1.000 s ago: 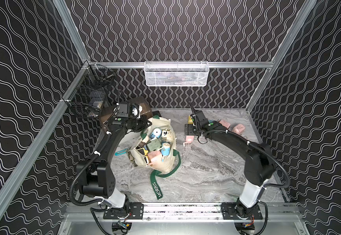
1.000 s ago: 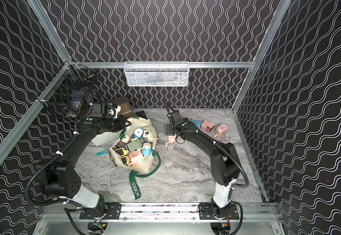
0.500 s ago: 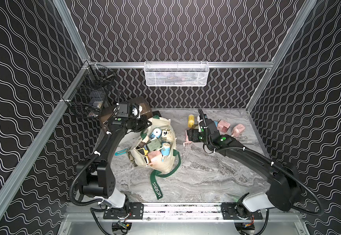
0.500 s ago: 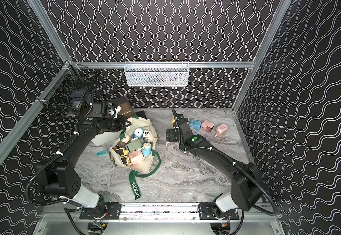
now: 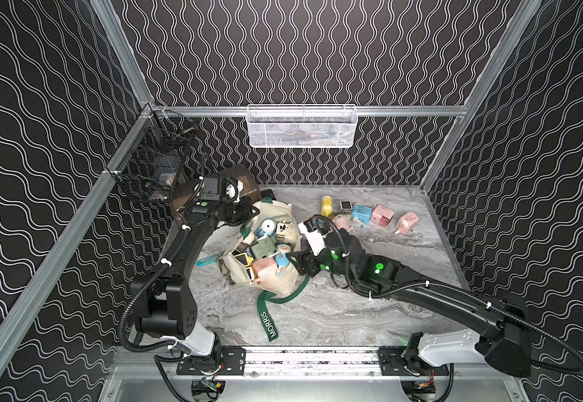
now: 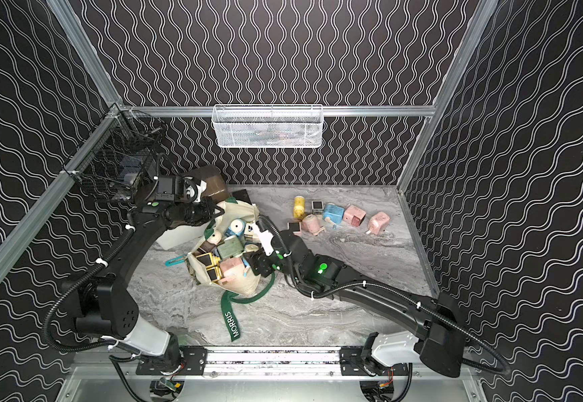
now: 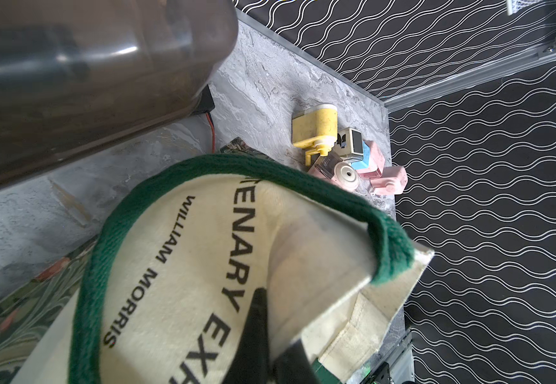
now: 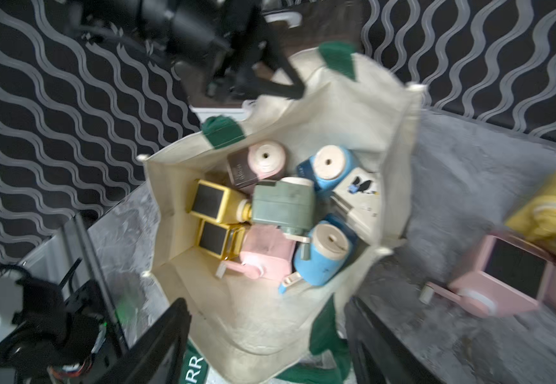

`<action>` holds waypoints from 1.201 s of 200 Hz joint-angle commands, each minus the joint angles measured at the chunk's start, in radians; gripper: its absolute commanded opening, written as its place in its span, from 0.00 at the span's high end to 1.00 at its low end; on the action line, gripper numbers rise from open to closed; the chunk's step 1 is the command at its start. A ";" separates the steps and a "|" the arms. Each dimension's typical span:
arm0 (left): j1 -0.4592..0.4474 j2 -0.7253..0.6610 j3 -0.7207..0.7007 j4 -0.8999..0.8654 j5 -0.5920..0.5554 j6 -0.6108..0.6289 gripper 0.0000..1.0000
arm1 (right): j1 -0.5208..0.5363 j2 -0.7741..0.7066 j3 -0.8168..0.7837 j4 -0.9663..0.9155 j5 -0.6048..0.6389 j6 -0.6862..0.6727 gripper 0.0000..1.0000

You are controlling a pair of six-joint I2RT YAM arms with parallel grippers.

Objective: Take out the pencil sharpeners from the tote bags
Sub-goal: Pick up the pencil sharpener from the canvas bag.

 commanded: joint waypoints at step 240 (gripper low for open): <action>0.000 -0.016 0.001 -0.012 0.016 0.009 1.00 | -0.090 0.850 0.665 -0.229 -0.074 0.067 0.01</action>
